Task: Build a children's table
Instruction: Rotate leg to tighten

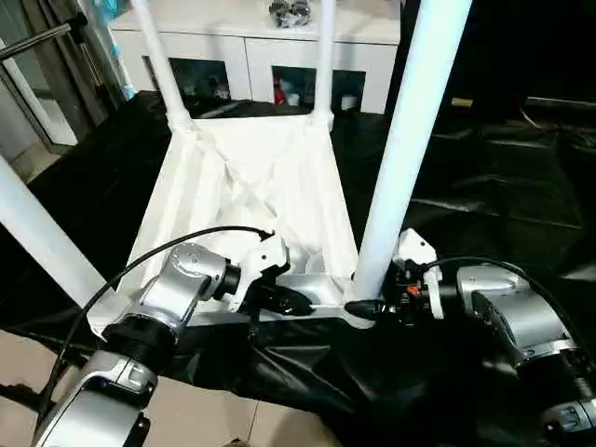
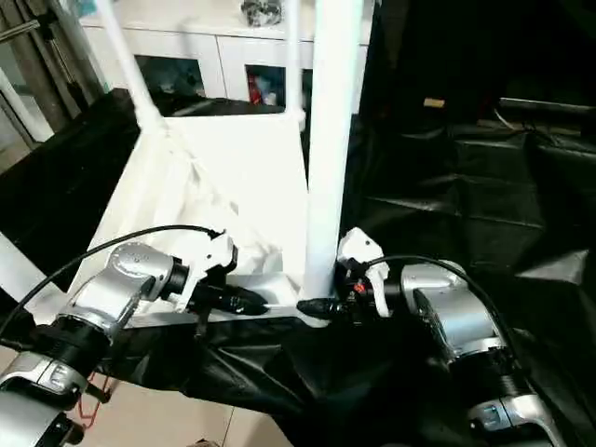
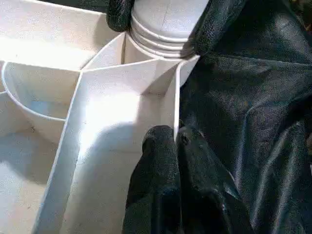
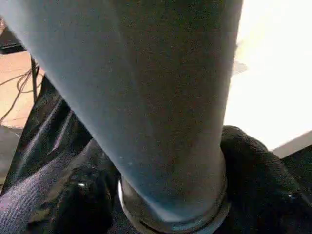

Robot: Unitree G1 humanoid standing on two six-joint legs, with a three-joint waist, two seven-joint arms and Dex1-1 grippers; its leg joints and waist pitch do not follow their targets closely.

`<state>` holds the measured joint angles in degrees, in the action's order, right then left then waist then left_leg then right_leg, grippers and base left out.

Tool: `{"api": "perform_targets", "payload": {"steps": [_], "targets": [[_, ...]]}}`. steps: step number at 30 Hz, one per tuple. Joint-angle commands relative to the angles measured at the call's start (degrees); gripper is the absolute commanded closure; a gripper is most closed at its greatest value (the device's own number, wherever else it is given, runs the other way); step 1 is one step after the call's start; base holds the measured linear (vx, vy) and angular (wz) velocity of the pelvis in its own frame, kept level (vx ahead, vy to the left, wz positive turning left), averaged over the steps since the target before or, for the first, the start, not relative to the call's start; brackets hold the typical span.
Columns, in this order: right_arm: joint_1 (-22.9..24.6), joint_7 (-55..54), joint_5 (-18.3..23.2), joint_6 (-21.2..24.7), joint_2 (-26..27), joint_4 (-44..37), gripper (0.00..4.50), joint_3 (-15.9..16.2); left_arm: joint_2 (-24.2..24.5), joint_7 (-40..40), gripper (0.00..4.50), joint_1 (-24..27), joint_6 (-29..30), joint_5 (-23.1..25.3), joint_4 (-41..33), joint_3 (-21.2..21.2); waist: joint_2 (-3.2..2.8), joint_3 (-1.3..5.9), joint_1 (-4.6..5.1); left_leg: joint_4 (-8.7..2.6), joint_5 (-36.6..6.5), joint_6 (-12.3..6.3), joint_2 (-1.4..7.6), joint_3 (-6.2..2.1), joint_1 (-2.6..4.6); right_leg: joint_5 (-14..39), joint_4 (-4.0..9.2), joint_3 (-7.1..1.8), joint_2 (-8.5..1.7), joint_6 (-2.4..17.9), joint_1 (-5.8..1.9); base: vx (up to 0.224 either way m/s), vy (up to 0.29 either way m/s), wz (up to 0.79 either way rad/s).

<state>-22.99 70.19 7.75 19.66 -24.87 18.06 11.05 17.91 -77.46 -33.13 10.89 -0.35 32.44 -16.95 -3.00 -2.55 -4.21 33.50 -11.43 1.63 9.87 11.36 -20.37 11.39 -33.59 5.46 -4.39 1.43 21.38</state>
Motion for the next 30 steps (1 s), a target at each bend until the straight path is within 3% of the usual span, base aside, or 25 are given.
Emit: {"api": "perform_targets", "payload": {"steps": [1, 7, 10, 12, 14, 15, 17, 23, 24, 25, 26, 30], "targets": [[2.2, 2.8, -0.2, 2.0, 2.5, 0.0, 1.75, 6.2, -1.8, -0.9, 4.5, -0.3, -0.2, -1.8, -2.6, -1.7, 0.41, 3.3, 0.16, -3.74, -8.8, -3.46, 4.37, -1.91, 0.43, 8.6, 3.52, -3.64, -5.27, 13.4, -2.29, 0.0, 0.0, 0.0], [2.7, -2.2, 0.1, 1.4, 5.1, 0.9, 1.82, 4.6, -3.6, 3.2, 4.5, -0.1, -0.5, -1.4, -2.1, -0.5, 0.48, 3.26, 0.21, -3.67, -8.5, -3.96, 4.32, -1.87, 0.38, 8.7, 3.61, -3.56, -5.28, 13.5, -2.26, 0.0, 0.0, 0.0], [0.8, -13.0, -2.6, -0.7, 9.3, 6.8, 1.83, 1.7, -6.3, 11.3, 4.5, -1.5, -1.0, 0.0, 0.5, 1.4, 0.46, 2.54, 1.05, -4.11, -14.2, -1.57, 4.14, -2.03, 0.79, 17.5, 4.63, -3.52, -5.39, 12.2, -1.69, 0.0, 0.0, 0.0], [-1.5, -24.6, -4.0, -1.7, 13.7, 12.6, 1.84, -1.7, -9.2, 19.7, 4.5, -2.9, -0.2, 0.8, 2.8, 3.5, 0.49, 2.02, 2.32, -4.14, -20.8, 1.27, 3.71, -2.66, 1.49, 29.8, 5.73, -3.13, -5.54, 9.1, -1.24, -0.061, 0.006, -0.04], [-2.2, -27.7, -4.0, -1.6, 15.0, 14.1, 1.84, -2.8, -10.2, 21.8, 4.5, -3.2, 0.4, 0.8, 3.3, 4.1, 0.46, 1.9, 3.34, -4.34, -23.8, 2.02, 3.7, -3.18, 1.52, 33.1, 6.2, -2.74, -5.44, 6.9, -1.24, -0.068, 0.016, -0.08], [-2.8, -31.2, -3.7, -1.5, 16.8, 15.3, 1.85, -3.9, -11.5, 25.2, 4.5, -3.6, 1.1, 1.2, 3.9, 4.7, 0.34, 2.09, 3.65, -4.44, -23.9, 1.66, 3.7, -3.31, 1.32, 32.4, 6.34, -2.73, -5.51, 6.2, -1.48, 0.0, 0.0, 0.0], [-3.2, -34.1, -3.6, -1.6, 18.6, 16.0, 1.85, -4.8, -12.8, 28.2, 4.5, -3.9, 1.5, 1.7, 4.4, 5.1, 0.44, 2.17, 4.2, -4.62, -23.4, 1.13, 3.79, -3.28, 1.09, 29.3, 6.3, -2.85, -5.41, 6.9, -1.42, 0.0, 0.0, 0.0], [-5.2, -43.5, -5.7, -3.6, 23.7, 19.7, 1.85, -6.2, -16.8, 34.0, 4.5, -3.9, 1.8, 2.6, 5.0, 5.6, 0.44, 2.37, 4.25, -4.47, -20.1, -0.09, 3.72, -2.69, 0.88, 23.7, 5.86, -3.4, -5.47, 9.4, -1.21, 0.0, 0.0, 0.0], [-5.6, -43.5, -5.4, -4.3, 24.3, 20.6, 1.5, -6.4, -17.3, 34.0, 4.5, -3.8, 1.7, 2.5, 5.0, 5.4, 0.45, 2.45, 4.19, -4.42, -19.6, -0.34, 3.69, -2.62, 0.86, 22.9, 5.81, -3.42, -5.46, 9.6, -1.32, 0.0, 0.0, 0.0], [-5.7, -43.4, -5.2, -4.5, 24.4, 20.8, 1.5, -6.5, -17.3, 33.9, 4.5, -3.7, 1.8, 2.4, 4.8, 5.3, 0.47, 2.47, 4.16, -4.41, -19.2, -0.5, 3.72, -2.61, 0.81, 22.4, 5.75, -3.47, -5.48, 9.8, -1.36, 0.0, 0.0, 0.0], [-5.8, -43.1, -5.0, -4.5, 24.5, 20.8, 1.12, -6.6, -17.3, 33.7, 4.5, -3.6, 1.8, 2.4, 4.7, 5.1, 0.47, 2.48, 4.11, -4.41, -18.5, -0.94, 3.72, -2.52, 0.66, 21.3, 5.62, -3.51, -5.4, 10.1, -1.46, 0.0, 0.0, 0.0], [-5.2, -37.3, -4.8, -3.8, 22.5, 18.1, 0.8, -4.6, -15.7, 28.6, 4.5, -2.6, 1.4, 1.6, 2.6, 3.6, 0.45, 2.74, 3.87, -4.34, -16.2, -2.16, 3.75, -2.35, 0.46, 17.7, 5.2, -3.62, -5.35, 10.8, -1.8, 0.0, 0.0, 0.0]]}}
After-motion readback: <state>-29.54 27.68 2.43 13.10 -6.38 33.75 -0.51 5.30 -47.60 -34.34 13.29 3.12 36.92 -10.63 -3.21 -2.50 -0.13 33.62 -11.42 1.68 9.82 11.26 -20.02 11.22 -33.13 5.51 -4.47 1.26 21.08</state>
